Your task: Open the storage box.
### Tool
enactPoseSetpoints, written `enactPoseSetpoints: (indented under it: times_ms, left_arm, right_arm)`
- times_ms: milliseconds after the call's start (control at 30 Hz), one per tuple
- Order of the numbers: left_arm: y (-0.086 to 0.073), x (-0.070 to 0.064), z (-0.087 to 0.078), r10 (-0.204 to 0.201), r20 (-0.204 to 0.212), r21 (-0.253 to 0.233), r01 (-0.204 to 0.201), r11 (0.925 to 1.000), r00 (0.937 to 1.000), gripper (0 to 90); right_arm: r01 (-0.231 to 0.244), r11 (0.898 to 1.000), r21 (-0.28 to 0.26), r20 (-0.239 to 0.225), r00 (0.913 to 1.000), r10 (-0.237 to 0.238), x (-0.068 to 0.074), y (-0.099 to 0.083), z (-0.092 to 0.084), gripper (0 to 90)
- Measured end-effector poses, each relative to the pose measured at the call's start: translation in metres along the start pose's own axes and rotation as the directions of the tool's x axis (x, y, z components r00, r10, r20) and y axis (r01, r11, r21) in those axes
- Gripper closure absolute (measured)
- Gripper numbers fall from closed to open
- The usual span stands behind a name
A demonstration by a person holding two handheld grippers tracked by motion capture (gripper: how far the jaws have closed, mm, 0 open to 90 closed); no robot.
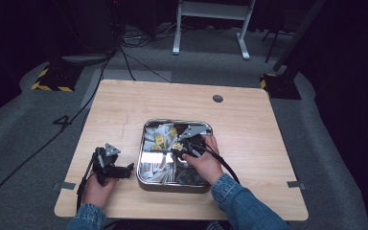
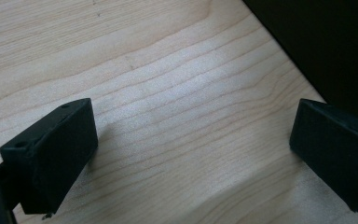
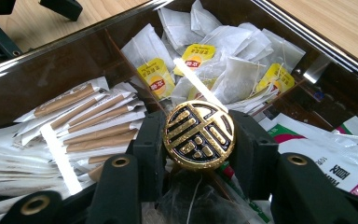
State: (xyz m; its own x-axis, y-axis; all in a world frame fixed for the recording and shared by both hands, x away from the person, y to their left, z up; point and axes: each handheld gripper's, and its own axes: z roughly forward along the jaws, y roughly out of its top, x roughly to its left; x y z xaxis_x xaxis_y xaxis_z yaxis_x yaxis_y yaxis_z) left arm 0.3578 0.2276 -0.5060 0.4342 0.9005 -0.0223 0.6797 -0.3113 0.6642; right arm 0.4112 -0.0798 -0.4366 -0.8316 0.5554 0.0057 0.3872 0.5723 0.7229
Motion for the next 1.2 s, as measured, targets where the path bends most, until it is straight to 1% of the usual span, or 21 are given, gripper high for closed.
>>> enactPoseSetpoints:
  times_ms: [100,167,267,367,533,567,600,733,900,967,1033,1133,1200]
  left_arm:
    - [0.0,0.0,0.0,0.003,0.005,0.002,-0.003,1.0,1.0,1.1]
    - [0.001,0.0,0.0,0.004,0.006,0.003,-0.004,1.0,1.0,1.1]
    - [0.001,0.001,0.0,0.005,0.009,0.005,-0.005,1.0,0.9999,1.1]
    - [0.001,0.001,0.001,0.005,0.006,0.002,-0.005,1.0,1.0,1.1]
    - [0.002,0.001,0.001,0.005,0.007,0.001,-0.005,1.0,1.0,1.1]
    - [0.002,0.001,0.001,0.005,0.007,0.001,-0.005,1.0,1.0,1.1]
    - [0.001,0.001,0.001,0.005,0.007,0.002,-0.005,1.0,1.0,1.1]
    - [0.001,0.001,0.001,0.007,0.011,0.004,-0.007,1.0,0.9999,1.1]
    - [0.001,0.0,0.001,0.006,0.007,0.001,-0.006,1.0,1.0,1.0]
    - [0.0,-0.002,0.0,-0.012,-0.011,0.0,0.012,0.9999,0.9999,1.0]
    - [-0.002,-0.004,-0.002,-0.021,-0.016,0.0,0.021,0.9998,0.9997,1.0]
    - [-0.003,-0.002,-0.003,-0.005,0.001,0.002,0.005,1.0,1.0,0.6]
    - [-0.003,-0.002,-0.002,-0.004,0.002,0.004,0.004,1.0,1.0,0.3]
  right_arm:
    - [-0.008,1.0,0.004,-0.009,0.9999,0.008,-0.001,0.001,-0.001,58.9]
    - [-0.006,1.0,0.006,-0.005,1.0,0.006,-0.001,0.002,-0.003,58.9]
    - [-0.013,1.0,-0.004,-0.012,0.9998,0.013,-0.001,0.004,-0.006,58.9]
    - [-0.023,0.999,-0.028,-0.019,0.9996,0.023,-0.003,0.006,-0.013,58.9]
    - [-0.02,0.998,-0.054,-0.005,0.9998,0.02,-0.006,0.009,-0.027,58.9]
    - [-0.02,0.998,-0.054,-0.005,0.9998,0.02,-0.006,0.009,-0.027,58.9]
    - [-0.02,0.998,-0.066,-0.003,0.9998,0.02,-0.007,0.01,-0.032,58.9]
    - [-0.022,0.997,-0.078,0.008,0.9997,0.023,-0.012,0.009,-0.045,58.9]
    - [-0.032,0.995,-0.095,0.035,0.9988,0.035,-0.02,0.006,-0.061,58.9]
    - [-0.04,0.994,-0.1,0.045,0.998,0.044,-0.023,0.003,-0.068,58.9]
    - [-0.043,0.994,-0.102,0.057,0.9972,0.049,-0.026,-0.001,-0.076,58.9]
    - [-0.046,0.994,-0.101,0.076,0.9956,0.054,-0.032,-0.007,-0.087,58.9]
    - [-0.049,0.993,-0.103,0.094,0.9938,0.059,-0.036,-0.01,-0.094,58.9]
